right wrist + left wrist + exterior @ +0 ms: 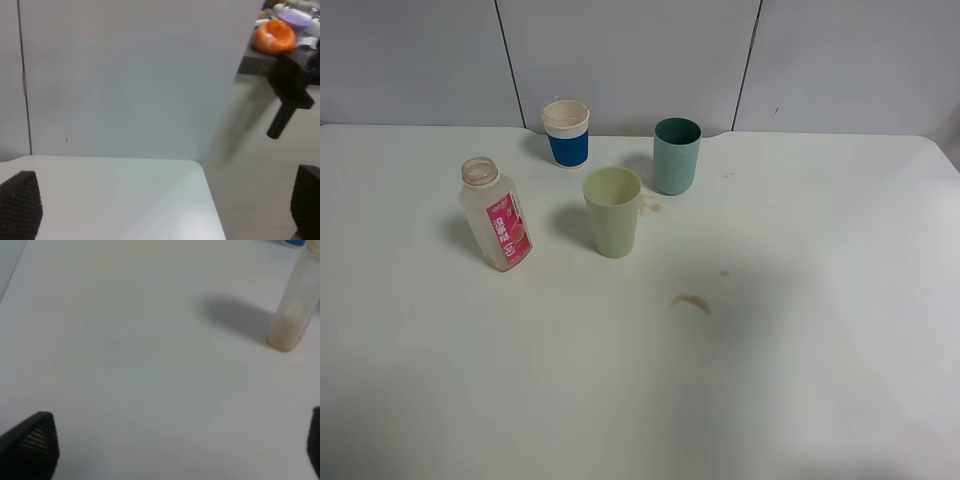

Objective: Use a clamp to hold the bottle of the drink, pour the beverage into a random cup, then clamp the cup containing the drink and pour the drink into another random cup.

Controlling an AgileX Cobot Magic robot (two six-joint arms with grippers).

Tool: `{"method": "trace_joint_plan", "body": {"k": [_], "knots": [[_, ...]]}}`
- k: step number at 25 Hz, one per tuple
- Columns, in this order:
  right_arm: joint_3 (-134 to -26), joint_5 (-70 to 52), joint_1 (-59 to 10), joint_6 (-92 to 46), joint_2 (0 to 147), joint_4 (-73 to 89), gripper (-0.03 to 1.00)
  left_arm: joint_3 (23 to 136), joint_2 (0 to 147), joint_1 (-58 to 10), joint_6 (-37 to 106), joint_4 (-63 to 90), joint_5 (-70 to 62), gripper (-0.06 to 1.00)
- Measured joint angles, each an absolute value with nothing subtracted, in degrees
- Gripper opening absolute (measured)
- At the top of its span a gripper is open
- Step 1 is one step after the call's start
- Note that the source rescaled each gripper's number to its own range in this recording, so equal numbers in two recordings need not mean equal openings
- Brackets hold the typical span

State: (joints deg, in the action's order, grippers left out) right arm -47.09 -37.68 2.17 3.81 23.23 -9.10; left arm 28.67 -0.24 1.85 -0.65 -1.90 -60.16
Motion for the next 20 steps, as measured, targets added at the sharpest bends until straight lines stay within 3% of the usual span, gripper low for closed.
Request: {"method": "trace_joint_plan", "body": {"k": [10, 20], "knots": [[-34.98, -48.95, 2.02, 3.79, 9.05, -8.81, 1.0, 28.67, -0.24, 1.85, -0.65, -1.9, -60.16, 1.0], [-34.14, -60.98, 2.02, 2.57, -0.16, -7.02, 1.0, 28.67, -0.24, 1.85, -0.65, -1.9, -60.16, 1.0]]}}
